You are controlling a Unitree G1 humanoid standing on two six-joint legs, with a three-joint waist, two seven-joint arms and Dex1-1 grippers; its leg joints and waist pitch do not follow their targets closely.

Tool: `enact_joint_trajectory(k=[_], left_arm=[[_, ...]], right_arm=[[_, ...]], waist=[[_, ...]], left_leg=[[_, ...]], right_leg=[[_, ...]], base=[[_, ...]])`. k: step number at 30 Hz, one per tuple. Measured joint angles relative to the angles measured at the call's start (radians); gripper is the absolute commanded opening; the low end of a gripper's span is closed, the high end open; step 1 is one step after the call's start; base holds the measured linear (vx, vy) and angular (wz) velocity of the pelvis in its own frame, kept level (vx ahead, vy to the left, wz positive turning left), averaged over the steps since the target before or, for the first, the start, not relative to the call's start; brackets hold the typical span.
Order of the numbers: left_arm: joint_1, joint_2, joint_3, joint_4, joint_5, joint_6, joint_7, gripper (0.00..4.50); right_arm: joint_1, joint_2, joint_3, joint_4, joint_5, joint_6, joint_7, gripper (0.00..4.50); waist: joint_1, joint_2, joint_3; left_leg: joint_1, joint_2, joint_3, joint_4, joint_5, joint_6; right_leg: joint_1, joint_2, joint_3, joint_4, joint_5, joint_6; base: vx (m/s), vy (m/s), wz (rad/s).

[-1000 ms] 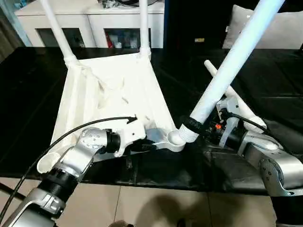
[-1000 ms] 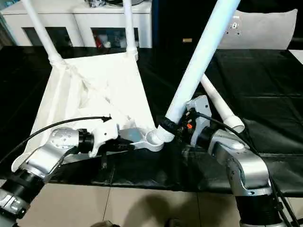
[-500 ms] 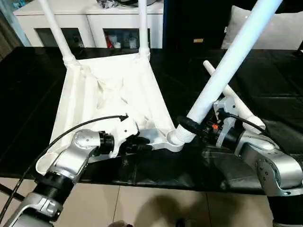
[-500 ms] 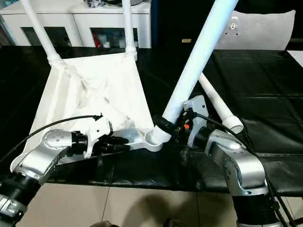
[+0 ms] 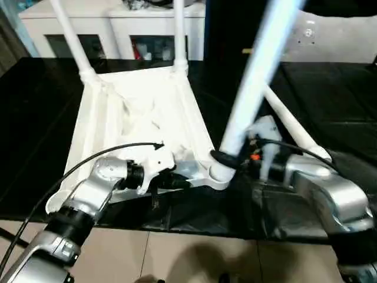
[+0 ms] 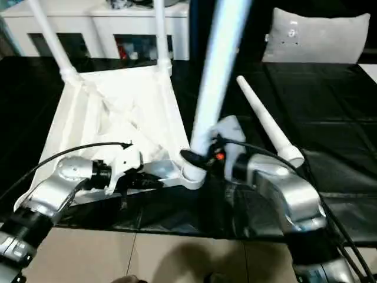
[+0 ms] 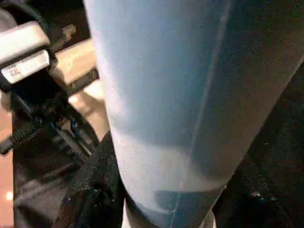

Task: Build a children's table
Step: Insert table leg to table base

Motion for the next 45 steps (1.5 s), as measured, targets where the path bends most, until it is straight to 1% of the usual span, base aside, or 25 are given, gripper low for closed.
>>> enact_joint_trajectory(k=[4,7,9,14,18,19,20,22,24,26,28,30,32,36,38,40,45], left_arm=[[-0.005,0.002,-0.005,0.01,0.013,-0.031,-0.019,0.0],[-0.008,0.004,-0.012,0.01,0.018,-0.039,-0.039,0.0],[-0.015,0.006,-0.016,0.019,0.025,-0.056,-0.052,0.0],[-0.026,0.001,-0.017,0.039,0.027,-0.07,-0.064,0.0],[-0.04,-0.022,-0.017,0.07,0.036,-0.09,-0.06,0.0],[-0.045,-0.033,-0.018,0.082,0.041,-0.097,-0.054,0.0],[-0.047,-0.037,-0.018,0.089,0.044,-0.102,-0.051,0.0],[-0.051,-0.04,-0.019,0.099,0.045,-0.105,-0.05,0.0],[-0.051,-0.046,-0.018,0.109,0.045,-0.105,-0.048,0.0],[-0.051,-0.054,-0.018,0.12,0.045,-0.105,-0.043,0.0],[-0.051,-0.058,-0.018,0.129,0.045,-0.104,-0.042,0.0],[-0.051,-0.06,-0.018,0.133,0.045,-0.104,-0.042,0.0],[-0.051,-0.062,-0.018,0.133,0.046,-0.104,-0.042,0.0],[-0.051,-0.062,-0.018,0.134,0.047,-0.105,-0.046,0.0],[-0.051,-0.058,-0.019,0.134,0.055,-0.112,-0.046,0.0],[-0.051,-0.058,-0.019,0.134,0.064,-0.119,-0.043,0.0],[-0.051,-0.058,-0.023,0.134,0.066,-0.132,-0.05,0.0]], right_arm=[[-0.026,-0.008,0.026,0.026,-0.01,0.005,0.024,1.9],[-0.033,-0.01,0.031,0.049,-0.022,-0.002,0.038,1.9],[-0.038,-0.008,0.034,0.067,-0.025,-0.01,0.048,1.9],[-0.049,-0.007,0.034,0.093,-0.023,-0.021,0.068,1.9],[-0.017,-0.009,0.0,0.088,-0.005,-0.028,0.074,1.9],[0.001,-0.006,-0.021,0.084,0.004,-0.027,0.071,1.9],[0.016,0.002,-0.038,0.084,0.014,-0.027,0.065,1.9],[0.041,0.018,-0.069,0.085,0.036,-0.031,0.053,1.9],[0.069,0.034,-0.091,0.089,0.048,-0.046,0.042,1.9],[0.099,0.042,-0.107,0.094,0.063,-0.077,0.038,1.9],[0.125,0.053,-0.116,0.092,0.065,-0.112,0.033,1.9],[0.143,0.063,-0.124,0.084,0.064,-0.128,0.026,1.9],[0.158,0.06,-0.119,0.068,0.056,-0.145,0.017,1.9],[0.16,0.023,-0.054,0.04,-0.016,-0.202,0.018,1.9],[0.14,0.005,-0.017,0.042,-0.052,-0.226,0.028,1.9],[0.125,-0.006,0.007,0.05,-0.08,-0.231,0.043,1.9],[0.108,-0.035,0.03,0.053,-0.089,-0.23,0.081,1.9]], waist=[[0.007,-0.008,-0.004],[0.014,-0.013,-0.008],[0.018,-0.013,-0.008],[0.019,-0.013,-0.008],[0.035,-0.013,-0.008],[0.044,-0.013,-0.009],[0.047,-0.012,-0.009],[0.048,-0.01,-0.009],[0.048,-0.005,-0.011],[0.048,0.004,-0.015],[0.048,0.008,-0.019],[0.048,0.01,-0.02],[0.048,0.011,-0.02],[0.046,0.012,-0.021],[0.043,0.012,-0.021],[0.041,0.01,-0.021],[0.04,0.008,-0.021]], left_leg=[[0.0,0.001,0.0,0.0,0.0,0.0],[0.0,0.001,0.0,0.0,0.0,0.0],[0.0,0.001,0.0,0.0,0.0,0.0],[0.001,0.001,0.001,0.0,0.0,0.0],[0.002,0.001,0.001,0.0,0.0,0.0],[0.003,0.001,0.001,0.0,0.0,0.0],[0.005,0.002,0.002,0.0,0.0,0.0],[0.011,0.002,0.002,0.0,0.0,0.0],[0.014,0.002,0.002,0.0,0.0,0.0],[0.014,0.002,0.002,0.0,0.0,0.0],[0.014,0.002,0.002,-0.001,0.0,0.0],[0.014,0.002,0.002,-0.001,0.0,0.0],[0.014,0.002,0.002,-0.002,0.0,0.0],[0.014,0.002,0.002,-0.002,0.0,0.0],[0.014,0.002,0.002,-0.002,0.0,0.0],[0.015,0.002,0.002,-0.002,0.0,0.0],[0.015,0.002,0.002,-0.005,0.0,0.0]], right_leg=[[0.0,0.0,0.0,0.001,0.0,0.0],[0.0,0.0,0.0,0.001,0.0,0.0],[0.001,0.0,0.0,0.001,0.0,-0.001],[0.001,0.0,0.0,0.001,0.001,-0.002],[0.003,-0.001,0.0,0.001,0.001,-0.003],[0.004,-0.001,0.0,0.001,0.001,-0.002],[0.005,-0.001,0.0,0.0,0.001,-0.002],[0.007,-0.001,0.0,0.0,0.001,-0.001],[0.011,-0.001,-0.001,-0.001,0.0,0.0],[0.012,-0.001,-0.001,-0.002,0.0,0.0],[0.013,-0.001,-0.001,-0.002,-0.001,0.001],[0.015,-0.001,-0.001,-0.002,-0.001,0.002],[0.015,-0.001,-0.002,-0.002,-0.002,0.003],[0.016,-0.001,-0.002,-0.004,-0.002,0.003],[0.017,-0.001,-0.002,-0.005,-0.002,0.003],[0.018,-0.001,-0.002,-0.005,-0.002,0.003],[0.02,-0.001,-0.003,-0.012,-0.002,0.003]], base=[[0.0,0.0,0.0],[0.0,0.0,0.0],[0.0,0.0,0.0],[0.0,0.0,0.0],[0.0,0.0,0.0],[0.0,0.0,0.0],[0.0,0.0,0.0],[0.0,0.0,0.0],[0.0,0.0,0.0],[0.0,0.0,0.0],[0.0,0.0,0.0],[0.0,0.0,0.0],[0.0,0.0,0.0],[0.0,0.0,0.0],[0.0,0.0,0.0],[0.0,0.0,0.0],[0.0,0.0,0.0]])
